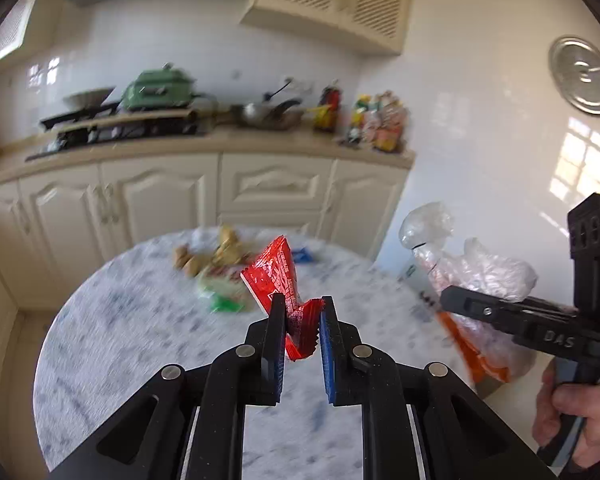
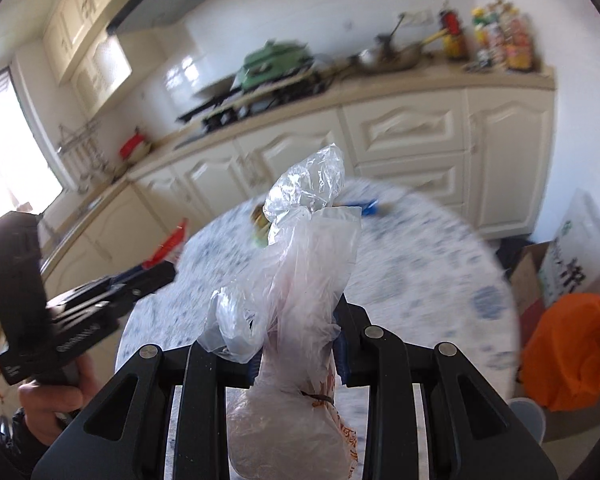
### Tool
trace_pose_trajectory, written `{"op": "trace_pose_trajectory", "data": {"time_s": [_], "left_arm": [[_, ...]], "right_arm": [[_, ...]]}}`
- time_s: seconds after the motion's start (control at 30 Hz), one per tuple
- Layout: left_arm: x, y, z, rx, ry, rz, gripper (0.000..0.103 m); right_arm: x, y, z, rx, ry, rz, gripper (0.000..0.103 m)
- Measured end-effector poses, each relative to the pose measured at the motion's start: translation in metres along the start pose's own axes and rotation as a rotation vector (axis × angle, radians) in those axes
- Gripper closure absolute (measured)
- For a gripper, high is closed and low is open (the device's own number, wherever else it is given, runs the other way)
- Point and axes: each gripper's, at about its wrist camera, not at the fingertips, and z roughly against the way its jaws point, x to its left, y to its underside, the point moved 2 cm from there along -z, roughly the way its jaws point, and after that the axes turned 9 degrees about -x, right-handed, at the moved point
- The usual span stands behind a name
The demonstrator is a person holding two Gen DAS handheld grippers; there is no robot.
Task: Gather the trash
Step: 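Carry both items to the light-blue bin and open both tools over it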
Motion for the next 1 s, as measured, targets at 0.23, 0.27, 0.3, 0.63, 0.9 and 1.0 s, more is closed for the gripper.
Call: {"op": "trace_pose_trajectory", "data": {"time_s": [0.23, 0.27, 0.3, 0.63, 0.9, 1.0], "left_arm": [[-0.075, -0.031, 0.026, -0.088, 0.161, -0.086, 0.092], [-0.089, -0.034, 0.028, -0.095, 0.191, -0.098, 0.092], [-0.097, -0.036, 0.029, -0.098, 0.209, -0.107, 0.092], [-0.199, -0.021, 0.008, -0.025, 0.405, -0.194, 0.092], [-0.277, 0.026, -0.037, 0.141, 0.496, -0.276, 0.092], [-0.304, 0.04, -0.06, 0.204, 0.512, -0.299, 0.092]], "right_arm": [[-0.051, -0.033, 0.089, -0.156, 0.15, -0.031, 0.075], [-0.059, -0.035, 0.102, -0.174, 0.176, -0.037, 0.075], [-0.066, -0.037, 0.112, -0.187, 0.197, -0.043, 0.075], [-0.149, -0.012, 0.192, -0.23, 0.41, -0.168, 0.075], [-0.214, 0.042, 0.198, -0.143, 0.517, -0.3, 0.075], [-0.239, 0.062, 0.192, -0.097, 0.534, -0.345, 0.075]]}}
